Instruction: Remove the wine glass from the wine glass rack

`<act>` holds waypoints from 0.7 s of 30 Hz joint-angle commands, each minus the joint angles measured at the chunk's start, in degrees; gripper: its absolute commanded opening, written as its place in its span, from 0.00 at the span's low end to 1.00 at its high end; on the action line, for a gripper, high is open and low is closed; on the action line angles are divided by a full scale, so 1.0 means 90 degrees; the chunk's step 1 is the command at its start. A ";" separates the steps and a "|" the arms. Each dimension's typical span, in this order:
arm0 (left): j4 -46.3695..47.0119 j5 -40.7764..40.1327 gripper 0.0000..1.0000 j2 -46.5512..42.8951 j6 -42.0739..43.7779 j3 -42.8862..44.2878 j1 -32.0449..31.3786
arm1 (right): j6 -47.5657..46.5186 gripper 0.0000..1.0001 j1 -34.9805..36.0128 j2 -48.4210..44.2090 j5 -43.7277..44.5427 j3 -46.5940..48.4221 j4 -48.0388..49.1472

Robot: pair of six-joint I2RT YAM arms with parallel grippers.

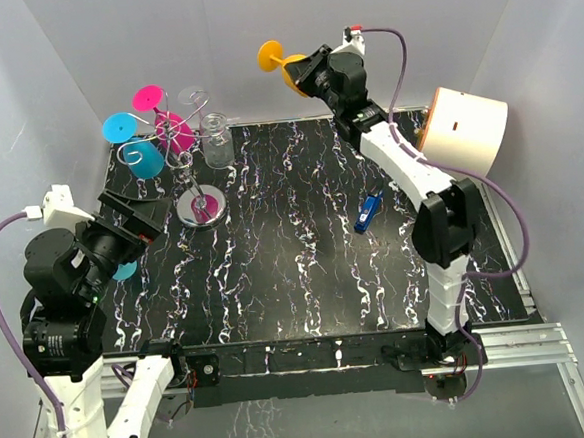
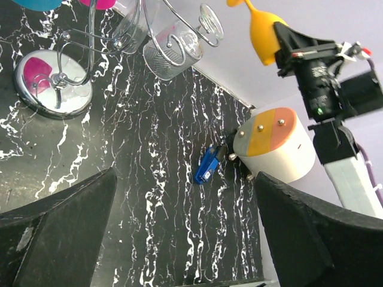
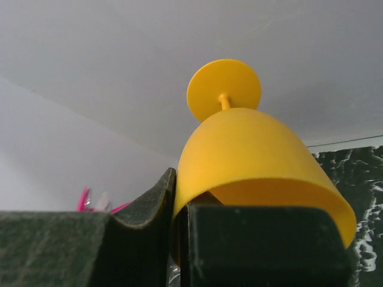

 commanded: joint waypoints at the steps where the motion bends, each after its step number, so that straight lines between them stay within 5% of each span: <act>1: -0.0100 -0.0211 0.99 -0.0053 0.0377 0.0314 -0.0163 | -0.4195 0.10 -0.0139 0.0500 0.1235 0.0911 -0.6526; 2: -0.0134 -0.0247 0.99 -0.0055 0.0421 0.0346 -0.0192 | -0.4607 0.00 -0.0154 0.0509 0.1600 0.0879 -0.7318; 8: -0.0096 -0.0395 0.99 -0.0046 0.0565 0.0299 -0.0278 | -0.4557 0.00 -0.0157 -0.0419 0.0394 -0.0313 -0.6405; 12: 0.0079 -0.0034 0.99 0.0110 0.0472 0.0227 -0.0282 | -0.4561 0.00 -0.0165 -0.0742 0.0696 -0.0900 -0.6087; 21: 0.0275 0.0294 0.99 0.0199 0.0253 0.0075 -0.0280 | -0.4525 0.00 -0.0391 0.0296 0.0008 0.0020 -0.6554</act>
